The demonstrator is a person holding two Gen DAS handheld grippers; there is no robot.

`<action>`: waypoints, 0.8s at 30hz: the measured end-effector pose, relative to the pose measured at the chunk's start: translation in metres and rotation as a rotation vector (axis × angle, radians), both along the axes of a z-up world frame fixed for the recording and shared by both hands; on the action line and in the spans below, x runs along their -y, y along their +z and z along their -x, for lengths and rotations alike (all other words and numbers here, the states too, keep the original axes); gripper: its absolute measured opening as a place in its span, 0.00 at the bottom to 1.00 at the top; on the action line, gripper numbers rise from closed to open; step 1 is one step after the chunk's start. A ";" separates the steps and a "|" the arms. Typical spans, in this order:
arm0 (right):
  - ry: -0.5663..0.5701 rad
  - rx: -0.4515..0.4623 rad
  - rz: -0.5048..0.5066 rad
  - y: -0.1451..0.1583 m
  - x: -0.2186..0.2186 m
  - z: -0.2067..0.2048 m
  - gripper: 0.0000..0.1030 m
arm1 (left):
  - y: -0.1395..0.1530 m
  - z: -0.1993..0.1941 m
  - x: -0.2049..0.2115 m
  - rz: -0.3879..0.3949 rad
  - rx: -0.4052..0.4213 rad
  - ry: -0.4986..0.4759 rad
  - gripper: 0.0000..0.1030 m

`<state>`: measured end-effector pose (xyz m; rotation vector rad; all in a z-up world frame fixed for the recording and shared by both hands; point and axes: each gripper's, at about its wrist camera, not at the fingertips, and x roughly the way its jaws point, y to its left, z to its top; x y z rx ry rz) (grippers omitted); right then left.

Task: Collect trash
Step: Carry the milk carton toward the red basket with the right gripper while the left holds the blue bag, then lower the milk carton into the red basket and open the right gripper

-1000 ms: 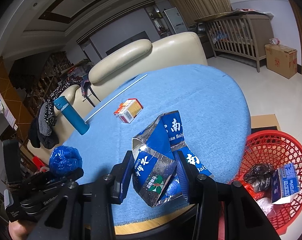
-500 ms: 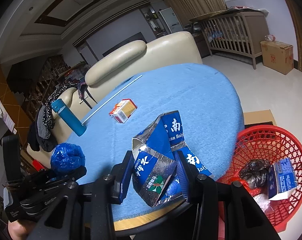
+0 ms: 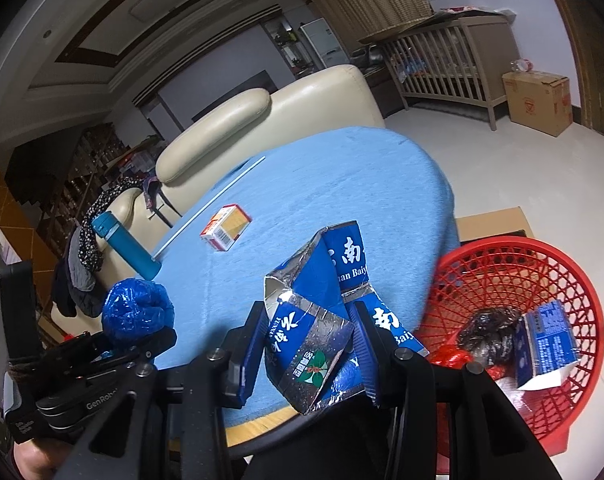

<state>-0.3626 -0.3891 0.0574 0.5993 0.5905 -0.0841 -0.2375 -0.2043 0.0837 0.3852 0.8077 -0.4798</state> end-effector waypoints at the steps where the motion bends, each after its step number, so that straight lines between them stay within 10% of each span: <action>1: -0.007 0.000 -0.001 -0.001 0.003 0.002 0.43 | 0.000 0.002 0.004 -0.002 0.001 -0.007 0.50; 24: -0.189 -0.069 -0.034 -0.035 0.089 0.053 0.43 | 0.001 0.044 0.108 -0.038 -0.007 -0.235 0.50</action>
